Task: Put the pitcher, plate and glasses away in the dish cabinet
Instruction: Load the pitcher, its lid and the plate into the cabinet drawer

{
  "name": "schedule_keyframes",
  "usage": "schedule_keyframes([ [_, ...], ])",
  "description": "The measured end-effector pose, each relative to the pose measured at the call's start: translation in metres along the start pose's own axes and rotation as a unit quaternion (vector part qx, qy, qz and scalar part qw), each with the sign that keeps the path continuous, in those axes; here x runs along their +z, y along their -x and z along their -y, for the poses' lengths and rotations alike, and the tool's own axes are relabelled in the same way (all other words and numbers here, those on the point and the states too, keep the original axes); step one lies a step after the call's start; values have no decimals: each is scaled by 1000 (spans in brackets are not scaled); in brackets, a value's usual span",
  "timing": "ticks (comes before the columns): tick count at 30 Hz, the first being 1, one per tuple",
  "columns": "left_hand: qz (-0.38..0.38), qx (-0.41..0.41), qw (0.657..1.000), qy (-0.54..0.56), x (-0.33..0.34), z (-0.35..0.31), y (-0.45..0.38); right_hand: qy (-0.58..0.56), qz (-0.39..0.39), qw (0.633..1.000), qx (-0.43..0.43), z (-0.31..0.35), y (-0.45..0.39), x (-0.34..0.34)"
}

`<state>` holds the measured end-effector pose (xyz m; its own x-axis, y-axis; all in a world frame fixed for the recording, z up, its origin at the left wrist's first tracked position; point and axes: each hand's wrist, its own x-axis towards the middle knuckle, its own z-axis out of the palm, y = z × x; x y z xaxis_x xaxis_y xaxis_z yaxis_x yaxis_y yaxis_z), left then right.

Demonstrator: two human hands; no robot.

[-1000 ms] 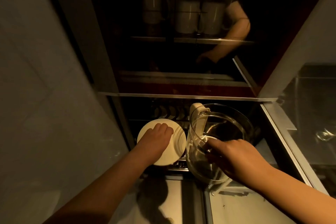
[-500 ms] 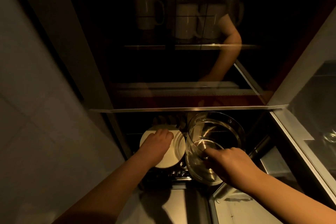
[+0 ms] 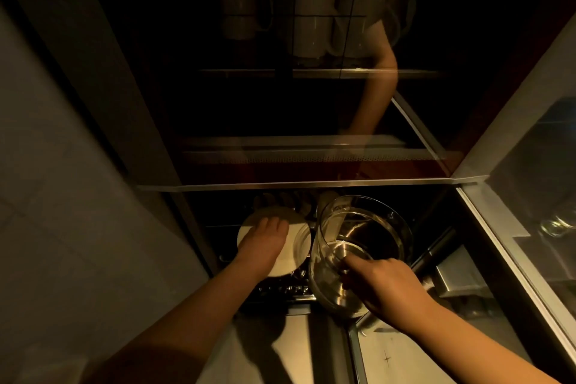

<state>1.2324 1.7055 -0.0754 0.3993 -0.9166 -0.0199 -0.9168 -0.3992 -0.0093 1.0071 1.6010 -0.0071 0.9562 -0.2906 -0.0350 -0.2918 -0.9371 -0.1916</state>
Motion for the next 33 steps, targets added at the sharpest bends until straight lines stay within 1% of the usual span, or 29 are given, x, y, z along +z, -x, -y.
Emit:
schedule_keyframes([
  [4,21,-3,1000,-15,1,-1,-9,3,-20,1000,8,-1,-1,2],
  [10,78,-26,997,-3,4,-5,-21,19,-53,998,-15,0,-2,-1],
  [15,122,-31,992,-11,3,0,-29,44,-26,999,-10,-3,-4,0],
  [18,119,-44,992,26,5,5,-32,33,-23,999,-15,-5,-8,-2],
  [20,108,-94,984,110,8,6,-35,22,-20,999,-16,-4,-11,-5],
  [21,98,-140,968,183,9,7,-36,22,-16,1000,-15,-4,-11,-6],
  [23,83,-208,925,308,9,7,-37,19,-20,999,-15,-4,-13,-8],
  [26,88,-276,858,425,13,5,-42,13,-23,1000,-13,-5,-15,-10],
  [28,93,-315,816,475,15,3,-44,14,-19,1000,-12,-4,-16,-9],
  [30,88,-331,798,496,18,5,-46,17,-16,1000,-9,-4,-16,-8],
  [33,88,-333,786,514,21,8,-49,13,-21,1000,-8,-5,-16,-7],
])
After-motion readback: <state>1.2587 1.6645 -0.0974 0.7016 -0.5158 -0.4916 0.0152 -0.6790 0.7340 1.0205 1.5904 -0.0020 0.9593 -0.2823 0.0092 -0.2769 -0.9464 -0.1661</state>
